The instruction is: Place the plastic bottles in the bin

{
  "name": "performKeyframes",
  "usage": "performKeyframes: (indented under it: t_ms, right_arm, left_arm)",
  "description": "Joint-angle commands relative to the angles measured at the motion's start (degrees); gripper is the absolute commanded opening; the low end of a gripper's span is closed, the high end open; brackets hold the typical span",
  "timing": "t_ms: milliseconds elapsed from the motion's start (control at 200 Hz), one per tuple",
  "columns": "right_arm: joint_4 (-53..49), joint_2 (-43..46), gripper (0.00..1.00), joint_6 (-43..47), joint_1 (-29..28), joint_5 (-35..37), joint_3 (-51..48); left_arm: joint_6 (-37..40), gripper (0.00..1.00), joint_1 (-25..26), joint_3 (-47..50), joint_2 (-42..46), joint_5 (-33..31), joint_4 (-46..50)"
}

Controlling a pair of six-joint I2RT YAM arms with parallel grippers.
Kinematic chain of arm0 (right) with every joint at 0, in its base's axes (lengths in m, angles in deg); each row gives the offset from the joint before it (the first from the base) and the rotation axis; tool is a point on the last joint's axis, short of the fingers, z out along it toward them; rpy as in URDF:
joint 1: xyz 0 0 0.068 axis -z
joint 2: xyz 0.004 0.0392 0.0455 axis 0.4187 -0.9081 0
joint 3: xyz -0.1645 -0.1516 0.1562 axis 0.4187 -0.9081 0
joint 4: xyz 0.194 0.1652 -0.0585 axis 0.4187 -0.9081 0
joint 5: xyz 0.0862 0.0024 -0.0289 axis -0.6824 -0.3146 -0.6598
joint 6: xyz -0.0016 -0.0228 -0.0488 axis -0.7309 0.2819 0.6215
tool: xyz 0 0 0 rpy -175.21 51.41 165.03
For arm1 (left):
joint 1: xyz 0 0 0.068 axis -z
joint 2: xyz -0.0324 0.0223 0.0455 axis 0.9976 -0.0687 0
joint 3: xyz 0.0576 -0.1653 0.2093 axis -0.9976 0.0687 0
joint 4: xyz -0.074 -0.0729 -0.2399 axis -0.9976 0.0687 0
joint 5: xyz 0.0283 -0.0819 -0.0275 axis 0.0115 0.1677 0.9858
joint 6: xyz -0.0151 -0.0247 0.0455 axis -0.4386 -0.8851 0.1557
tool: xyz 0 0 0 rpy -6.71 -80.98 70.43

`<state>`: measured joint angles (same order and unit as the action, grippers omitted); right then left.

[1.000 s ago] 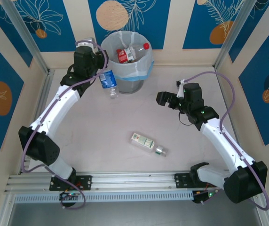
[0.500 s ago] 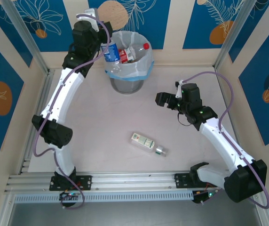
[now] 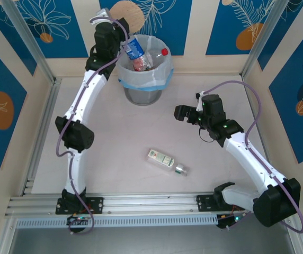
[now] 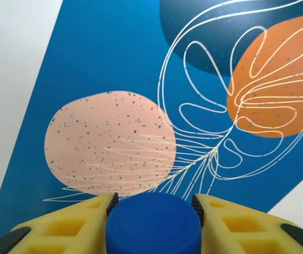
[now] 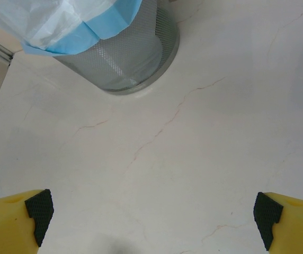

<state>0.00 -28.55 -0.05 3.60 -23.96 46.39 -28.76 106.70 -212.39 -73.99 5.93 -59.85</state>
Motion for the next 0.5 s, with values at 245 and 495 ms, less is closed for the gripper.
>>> performKeyframes:
  t_ms: [245,495]
  right_arm:
    - [-1.2,-0.6,1.0,-0.1,-0.7,1.2,1.7]
    - [-1.6,-1.5,0.99,0.2,-1.4,1.4,2.1]
  left_arm:
    - [-5.2,0.03,-0.9,-6.2,-6.2,2.2,4.5]
    - [-5.2,0.68,-1.2,-6.3,-8.4,3.7,9.1]
